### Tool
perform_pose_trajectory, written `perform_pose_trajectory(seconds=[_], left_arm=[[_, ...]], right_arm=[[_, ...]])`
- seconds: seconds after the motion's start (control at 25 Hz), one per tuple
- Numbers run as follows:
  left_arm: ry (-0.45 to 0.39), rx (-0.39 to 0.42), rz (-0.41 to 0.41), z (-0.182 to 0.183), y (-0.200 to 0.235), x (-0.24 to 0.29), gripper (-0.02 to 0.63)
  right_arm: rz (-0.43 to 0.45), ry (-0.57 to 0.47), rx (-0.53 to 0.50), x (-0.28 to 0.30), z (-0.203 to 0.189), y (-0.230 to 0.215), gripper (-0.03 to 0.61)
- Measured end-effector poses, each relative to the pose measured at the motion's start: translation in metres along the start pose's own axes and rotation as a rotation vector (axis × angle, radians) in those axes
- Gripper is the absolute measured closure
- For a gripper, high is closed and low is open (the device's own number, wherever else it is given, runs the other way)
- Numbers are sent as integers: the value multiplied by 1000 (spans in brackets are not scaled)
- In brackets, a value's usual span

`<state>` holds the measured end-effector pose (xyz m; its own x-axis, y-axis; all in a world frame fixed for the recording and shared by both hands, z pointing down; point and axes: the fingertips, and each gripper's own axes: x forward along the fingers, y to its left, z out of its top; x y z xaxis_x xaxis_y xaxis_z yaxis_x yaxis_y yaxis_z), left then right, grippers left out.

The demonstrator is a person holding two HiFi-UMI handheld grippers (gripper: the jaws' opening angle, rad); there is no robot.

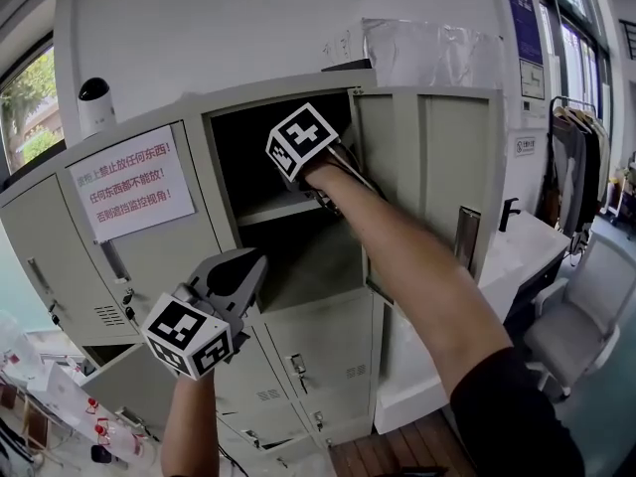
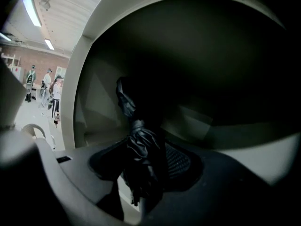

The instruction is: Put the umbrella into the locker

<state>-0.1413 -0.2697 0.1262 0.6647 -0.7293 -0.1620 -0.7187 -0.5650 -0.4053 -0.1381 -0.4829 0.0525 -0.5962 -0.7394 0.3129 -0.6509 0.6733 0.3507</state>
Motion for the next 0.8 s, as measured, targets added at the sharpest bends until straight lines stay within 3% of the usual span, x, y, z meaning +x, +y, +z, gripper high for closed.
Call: perform_pose_trajectory(seconds=[0.8], left_arm=[[35, 17, 19, -11, 1, 9, 586]], right_arm=[[14, 76, -207, 32, -9, -2, 357]])
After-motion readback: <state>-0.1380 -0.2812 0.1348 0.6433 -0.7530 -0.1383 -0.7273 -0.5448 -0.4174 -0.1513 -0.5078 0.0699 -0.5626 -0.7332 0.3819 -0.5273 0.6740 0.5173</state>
